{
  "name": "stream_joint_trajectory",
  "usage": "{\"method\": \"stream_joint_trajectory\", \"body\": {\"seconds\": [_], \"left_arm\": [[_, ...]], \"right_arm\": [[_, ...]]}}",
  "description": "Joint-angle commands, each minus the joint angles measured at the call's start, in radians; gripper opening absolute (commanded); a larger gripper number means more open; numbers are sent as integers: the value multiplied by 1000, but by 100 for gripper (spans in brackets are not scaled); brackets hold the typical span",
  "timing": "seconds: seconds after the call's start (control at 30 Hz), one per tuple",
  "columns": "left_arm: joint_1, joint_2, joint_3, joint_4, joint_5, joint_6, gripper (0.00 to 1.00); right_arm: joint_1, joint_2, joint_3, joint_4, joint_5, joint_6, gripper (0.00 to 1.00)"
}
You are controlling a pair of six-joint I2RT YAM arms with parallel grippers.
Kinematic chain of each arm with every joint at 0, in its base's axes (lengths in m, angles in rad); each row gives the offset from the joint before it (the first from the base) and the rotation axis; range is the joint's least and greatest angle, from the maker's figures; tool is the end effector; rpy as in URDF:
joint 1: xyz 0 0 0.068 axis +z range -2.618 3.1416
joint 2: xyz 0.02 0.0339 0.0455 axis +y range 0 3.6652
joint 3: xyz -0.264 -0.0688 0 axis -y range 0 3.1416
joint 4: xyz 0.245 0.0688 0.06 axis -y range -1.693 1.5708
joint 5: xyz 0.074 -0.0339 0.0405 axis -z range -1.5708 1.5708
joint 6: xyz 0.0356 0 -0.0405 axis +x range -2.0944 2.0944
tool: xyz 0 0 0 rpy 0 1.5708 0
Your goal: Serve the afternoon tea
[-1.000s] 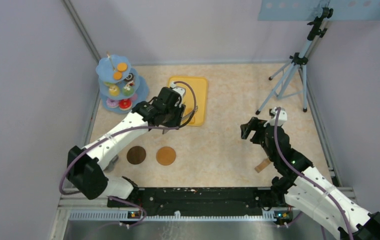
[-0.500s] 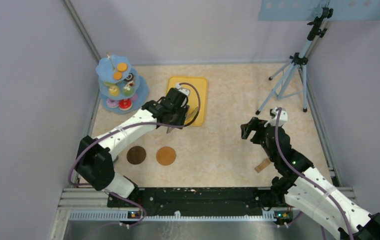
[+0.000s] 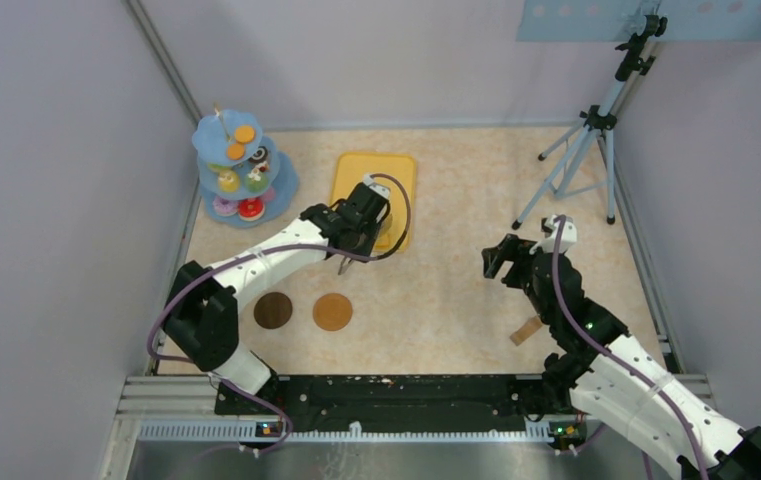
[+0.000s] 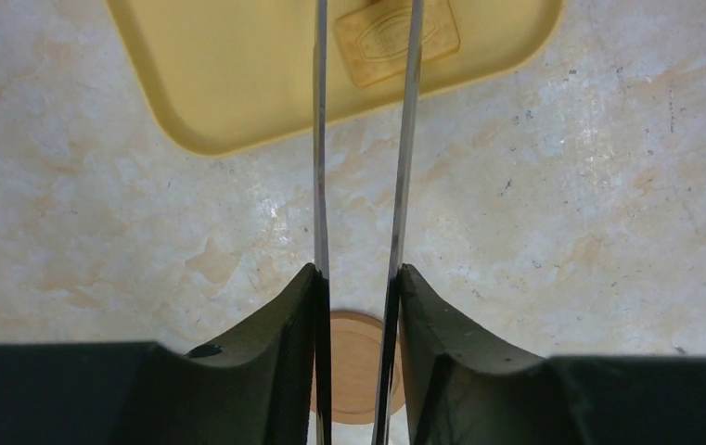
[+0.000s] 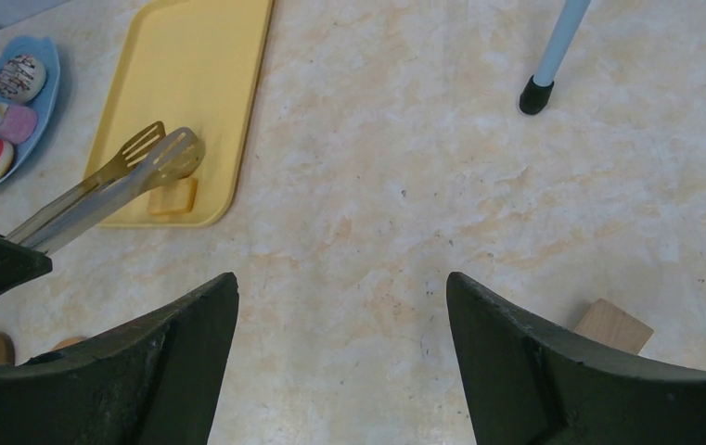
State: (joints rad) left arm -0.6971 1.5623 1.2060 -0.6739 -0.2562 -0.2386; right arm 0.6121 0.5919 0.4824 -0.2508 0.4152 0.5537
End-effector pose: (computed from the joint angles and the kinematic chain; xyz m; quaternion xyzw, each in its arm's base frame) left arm 0.2543 -0.2012 0.2553 0.1840 0.9385 -0.0095 0.2919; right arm 0.1316 0.0749 0.2561 0.0937 0.8078 0.1650 0.5581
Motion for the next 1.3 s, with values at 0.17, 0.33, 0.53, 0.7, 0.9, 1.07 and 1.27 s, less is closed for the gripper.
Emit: {"method": "stream_joint_trajectory", "body": {"seconds": [0.17,0.33,0.53,0.7,0.9,1.07,1.27], "left_arm": [[-1,-19,139,-64,-115,-2,28],[55,-133,297,-193,-213,2,29],[281,-308,394,-327,-285,75,28],[423,-350,487,-395,-304,90,28],[521,-341,459,-380,-272,101,31],[662,-274,481,-288,-159,101,30],[769,-188,478,-181,-70,116,29]], "right_arm": [[-5,-16,11,18,-6,11,81],[-5,-17,5,26,-4,2,81],[-5,-13,-1,59,-20,-7,81],[-5,3,1,79,-48,-15,81],[-6,7,13,87,-76,-20,81],[-5,19,14,96,-89,-32,81],[-6,50,21,100,-93,-38,81]]}}
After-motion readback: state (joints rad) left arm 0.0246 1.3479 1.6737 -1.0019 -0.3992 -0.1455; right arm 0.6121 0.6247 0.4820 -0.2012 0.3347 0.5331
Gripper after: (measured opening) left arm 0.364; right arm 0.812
